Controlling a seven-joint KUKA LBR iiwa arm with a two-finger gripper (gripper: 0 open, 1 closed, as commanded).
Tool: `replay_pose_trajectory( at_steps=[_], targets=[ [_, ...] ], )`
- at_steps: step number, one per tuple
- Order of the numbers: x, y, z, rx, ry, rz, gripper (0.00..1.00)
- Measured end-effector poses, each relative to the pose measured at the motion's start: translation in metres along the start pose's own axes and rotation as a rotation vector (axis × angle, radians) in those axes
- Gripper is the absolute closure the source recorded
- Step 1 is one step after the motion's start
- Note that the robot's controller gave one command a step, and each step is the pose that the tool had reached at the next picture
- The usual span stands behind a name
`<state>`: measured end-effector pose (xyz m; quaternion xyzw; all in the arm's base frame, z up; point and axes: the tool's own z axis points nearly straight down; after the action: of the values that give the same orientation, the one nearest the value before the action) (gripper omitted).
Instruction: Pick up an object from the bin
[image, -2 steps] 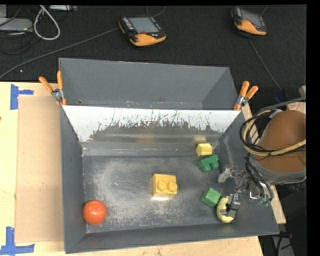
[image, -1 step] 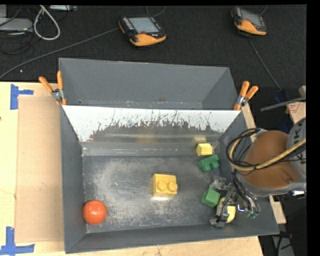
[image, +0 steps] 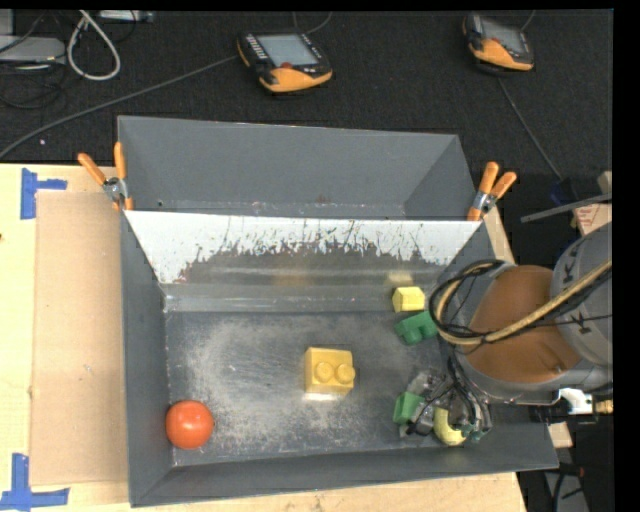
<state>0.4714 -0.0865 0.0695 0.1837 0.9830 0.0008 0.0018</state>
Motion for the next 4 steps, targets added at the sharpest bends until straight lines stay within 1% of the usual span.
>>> replay_pose_trajectory(
  at_steps=[2,3,4],
  targets=[
    [0.0,0.0,0.0,0.0,0.0,-0.001,1.0],
    [0.0,0.0,-0.015,0.0,-0.002,-0.002,1.0],
    [0.001,0.0,-0.028,0.0,0.002,-0.003,1.0]
  ],
)
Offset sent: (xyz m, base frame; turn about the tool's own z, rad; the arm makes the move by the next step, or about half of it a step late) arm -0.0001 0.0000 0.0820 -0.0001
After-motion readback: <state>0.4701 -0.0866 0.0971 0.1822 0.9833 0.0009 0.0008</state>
